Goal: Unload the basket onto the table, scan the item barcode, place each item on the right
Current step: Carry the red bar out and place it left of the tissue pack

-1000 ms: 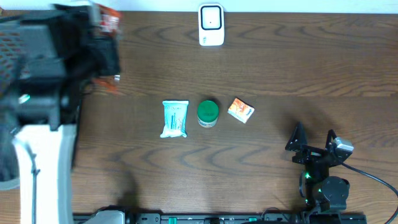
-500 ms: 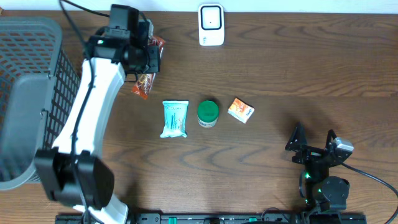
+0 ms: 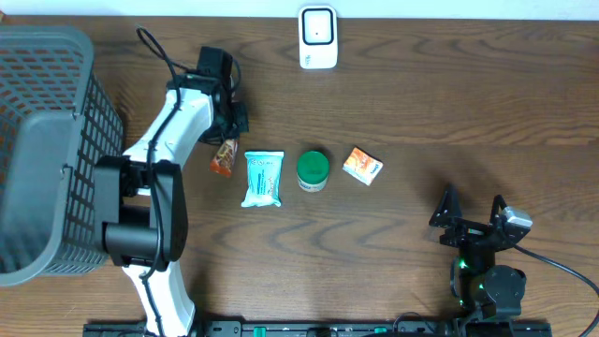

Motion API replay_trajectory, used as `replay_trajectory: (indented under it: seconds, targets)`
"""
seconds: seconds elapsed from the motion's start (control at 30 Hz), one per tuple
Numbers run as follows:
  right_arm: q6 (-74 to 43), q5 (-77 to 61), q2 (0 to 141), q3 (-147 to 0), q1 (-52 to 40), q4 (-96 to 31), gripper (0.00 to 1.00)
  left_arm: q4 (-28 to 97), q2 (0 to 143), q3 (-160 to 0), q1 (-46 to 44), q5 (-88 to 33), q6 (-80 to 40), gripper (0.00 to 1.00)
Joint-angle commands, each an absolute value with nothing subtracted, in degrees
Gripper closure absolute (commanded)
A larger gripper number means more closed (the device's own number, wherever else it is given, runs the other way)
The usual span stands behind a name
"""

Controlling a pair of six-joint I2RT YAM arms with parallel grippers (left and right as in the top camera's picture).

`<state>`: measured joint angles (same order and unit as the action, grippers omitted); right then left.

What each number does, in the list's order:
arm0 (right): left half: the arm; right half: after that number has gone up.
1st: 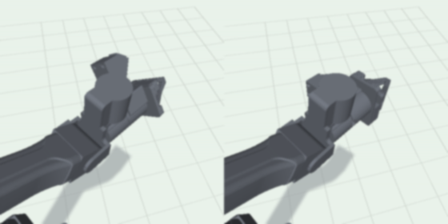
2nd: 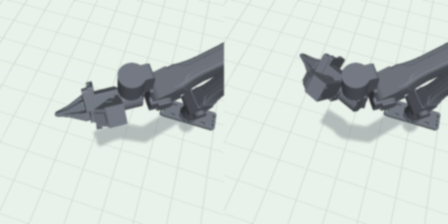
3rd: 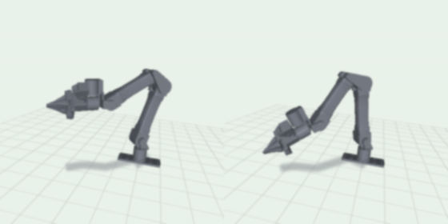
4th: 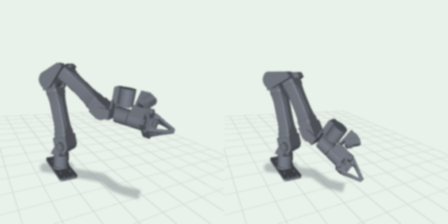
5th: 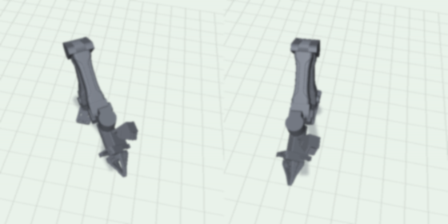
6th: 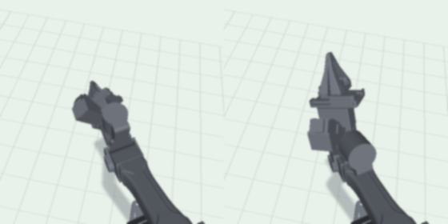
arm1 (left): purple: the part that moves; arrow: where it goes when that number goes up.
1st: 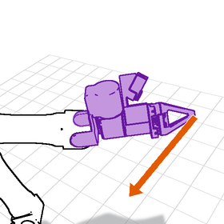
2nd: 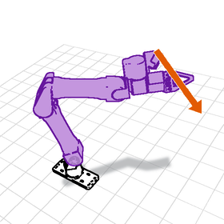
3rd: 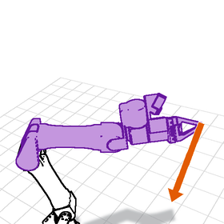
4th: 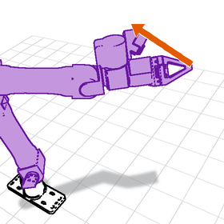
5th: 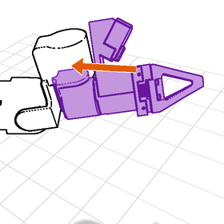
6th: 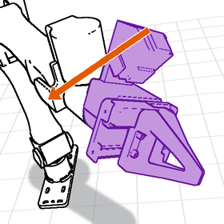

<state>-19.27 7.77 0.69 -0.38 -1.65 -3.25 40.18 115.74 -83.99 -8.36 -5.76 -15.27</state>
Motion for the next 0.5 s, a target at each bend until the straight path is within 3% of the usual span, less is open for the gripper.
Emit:
replay_trajectory:
  seconds: [0.0, 0.17, 0.27, 0.33, 0.47]
  targets:
    - [-19.7, 8.5, 0.4, -0.3, -2.0, -3.4, 0.01, 39.6, 115.9, -81.7, -8.3, -4.7, -20.3, 0.92]
    - [-19.7, 8.5, 0.4, -0.3, -2.0, -3.4, 0.01, 40.4, 115.9, -79.6, -8.2, -5.0, -20.3, 0.92]
    - [-19.7, 8.5, 0.4, -0.3, -2.0, -3.4, 0.01, 41.5, 115.5, -79.6, -8.2, -4.9, -20.2, 0.36]
    - [-19.7, 8.5, 0.4, -0.3, -2.0, -3.4, 0.01, 41.7, 114.6, -79.6, -8.1, -4.9, -20.0, 0.07]
    - [-19.7, 8.5, 0.4, -0.3, -2.0, -3.4, 0.01, 41.6, 109.4, -80.1, -8.1, -4.0, -17.4, 0.02]
